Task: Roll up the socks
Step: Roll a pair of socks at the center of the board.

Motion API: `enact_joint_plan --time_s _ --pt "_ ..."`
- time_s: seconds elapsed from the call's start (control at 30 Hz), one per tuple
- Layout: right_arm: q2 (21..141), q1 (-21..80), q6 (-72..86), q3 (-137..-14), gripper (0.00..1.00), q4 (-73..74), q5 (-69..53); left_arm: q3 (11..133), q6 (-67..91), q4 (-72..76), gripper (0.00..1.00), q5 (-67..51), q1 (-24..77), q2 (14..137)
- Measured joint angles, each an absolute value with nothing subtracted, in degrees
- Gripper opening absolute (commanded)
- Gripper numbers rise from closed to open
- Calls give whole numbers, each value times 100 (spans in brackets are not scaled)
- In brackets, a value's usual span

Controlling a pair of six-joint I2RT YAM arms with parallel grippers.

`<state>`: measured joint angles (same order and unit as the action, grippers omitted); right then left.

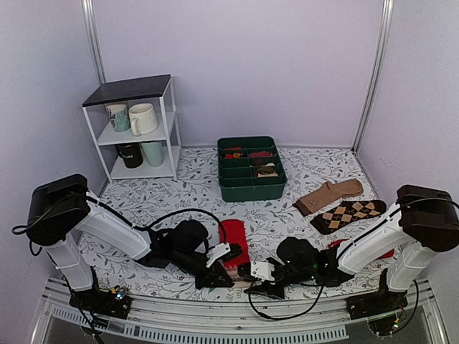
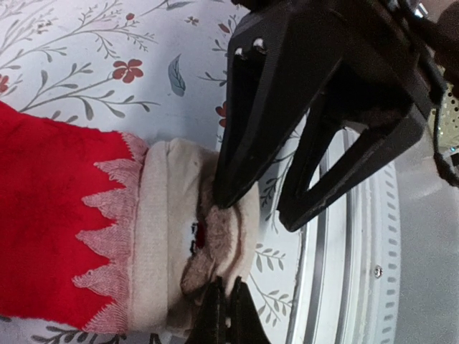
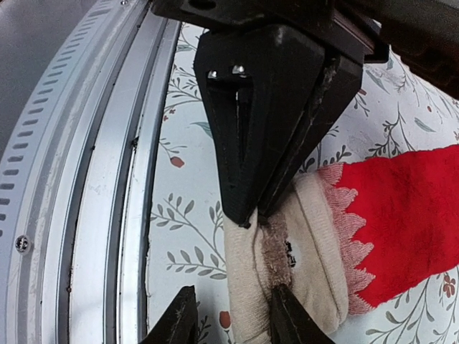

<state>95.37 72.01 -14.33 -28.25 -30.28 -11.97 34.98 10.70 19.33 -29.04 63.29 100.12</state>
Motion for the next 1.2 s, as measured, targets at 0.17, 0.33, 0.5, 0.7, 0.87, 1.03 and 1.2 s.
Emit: enact_joint_plan --time_s 0.17,0.33,0.5,0.7,0.87,1.03,1.2 --pt "9644 7201 -1361 -2856 17 -3052 -1146 3498 1052 1933 0 -2906 6329 10012" --pt "9695 7201 -1133 -2888 2 -3044 -1059 3520 976 1898 9 -2893 6329 9998" --pt "9795 7199 -784 -3074 1 -2888 -1041 3551 869 1610 25 -2602 6335 9793" --pt "9918 6967 -226 -3352 1 -2574 -1479 3168 556 1435 40 -1743 6381 8801" --pt "10095 6552 283 -3723 1 -2047 -2314 2552 178 1789 39 -1317 6628 7889" --pt "10392 6154 674 -4289 1 -1223 -3214 2158 -102 2204 41 -1138 6853 7703" --pt "10853 5706 906 -4923 1 -327 -4237 2137 -379 2598 42 -906 7054 7950"
